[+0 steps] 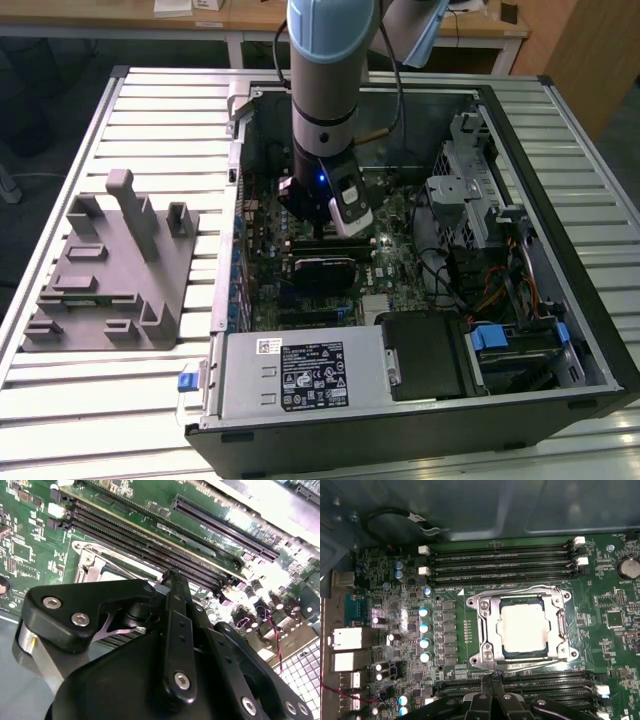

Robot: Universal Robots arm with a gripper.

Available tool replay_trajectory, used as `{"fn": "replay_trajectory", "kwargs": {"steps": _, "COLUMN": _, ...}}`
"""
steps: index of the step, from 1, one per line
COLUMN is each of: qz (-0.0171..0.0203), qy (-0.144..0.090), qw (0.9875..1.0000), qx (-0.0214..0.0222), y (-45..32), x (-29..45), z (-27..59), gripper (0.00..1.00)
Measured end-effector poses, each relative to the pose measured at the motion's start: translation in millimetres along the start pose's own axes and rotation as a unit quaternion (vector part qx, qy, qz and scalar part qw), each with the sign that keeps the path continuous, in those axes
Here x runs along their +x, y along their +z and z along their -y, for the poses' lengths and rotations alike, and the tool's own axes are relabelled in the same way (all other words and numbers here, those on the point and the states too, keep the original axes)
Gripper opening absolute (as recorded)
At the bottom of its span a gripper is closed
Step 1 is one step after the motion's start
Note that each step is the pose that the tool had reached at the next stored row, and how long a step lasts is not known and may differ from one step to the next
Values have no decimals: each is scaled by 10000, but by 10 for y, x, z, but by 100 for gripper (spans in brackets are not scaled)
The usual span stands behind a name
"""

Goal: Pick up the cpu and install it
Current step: 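Install the second cpu locking lever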

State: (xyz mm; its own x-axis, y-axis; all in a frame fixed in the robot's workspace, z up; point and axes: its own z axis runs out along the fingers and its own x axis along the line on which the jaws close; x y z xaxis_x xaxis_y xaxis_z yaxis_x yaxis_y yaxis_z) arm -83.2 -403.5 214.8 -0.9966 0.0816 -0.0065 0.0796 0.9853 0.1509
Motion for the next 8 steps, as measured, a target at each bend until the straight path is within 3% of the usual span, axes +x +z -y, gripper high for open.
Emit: {"fn": "replay_trajectory", "kwargs": {"steps": 8, "qz": 0, "qy": 0, "qw": 10000, "qx": 0, "y": -2, "x": 3, "z": -34, "gripper": 11}}
